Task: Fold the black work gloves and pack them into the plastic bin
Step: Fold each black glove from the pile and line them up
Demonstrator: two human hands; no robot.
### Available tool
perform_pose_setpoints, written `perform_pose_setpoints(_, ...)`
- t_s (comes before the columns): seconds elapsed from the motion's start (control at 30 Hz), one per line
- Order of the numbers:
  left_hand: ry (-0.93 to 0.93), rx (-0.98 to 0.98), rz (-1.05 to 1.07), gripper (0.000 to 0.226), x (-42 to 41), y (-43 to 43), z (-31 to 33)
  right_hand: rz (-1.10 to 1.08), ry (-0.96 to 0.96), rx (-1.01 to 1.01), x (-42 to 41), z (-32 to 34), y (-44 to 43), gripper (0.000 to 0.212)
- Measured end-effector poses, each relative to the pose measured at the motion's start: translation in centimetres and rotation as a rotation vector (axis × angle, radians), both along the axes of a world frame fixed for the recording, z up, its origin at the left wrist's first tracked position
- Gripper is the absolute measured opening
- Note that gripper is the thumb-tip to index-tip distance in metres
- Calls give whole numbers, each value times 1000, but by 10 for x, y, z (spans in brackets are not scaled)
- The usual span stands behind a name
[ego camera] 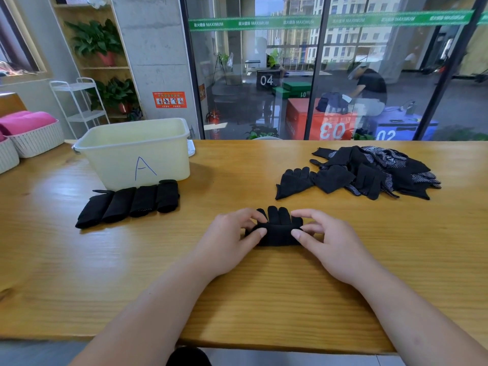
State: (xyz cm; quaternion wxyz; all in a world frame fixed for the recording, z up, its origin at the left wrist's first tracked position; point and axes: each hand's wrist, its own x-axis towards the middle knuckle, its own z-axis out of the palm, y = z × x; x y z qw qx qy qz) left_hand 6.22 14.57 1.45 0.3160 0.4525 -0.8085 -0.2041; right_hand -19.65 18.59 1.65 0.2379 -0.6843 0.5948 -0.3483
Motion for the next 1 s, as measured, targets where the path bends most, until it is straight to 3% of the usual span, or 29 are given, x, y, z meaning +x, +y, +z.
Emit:
perform_pose_setpoints(0.2,-1,-7,71,16,-6,-2,-4,-86,40,-91,7,-4,-3,29)
perform_pose_setpoints(0.43,-183,-296,96,8,-14,-7,-10,-126,401,-339,8,-11,-8,19)
perform_pose_setpoints(0.57,-281,-389,72,23,-11,-10,-15,-50,564,-374,13,-11,-5,34)
perform_pose_setpoints(0.73,-381,-234,-6,51,1,-8,-6,-12,643,-261,15,-3,2,47)
perform_pose_setpoints(0.87,-322,-172,1,45,3,-5,0,18,584,-204,12,-1,3,53)
perform_pose_setpoints(1.0,-111,-5,43,37,8,-6,0,-47,258,-111,6,-4,0,47)
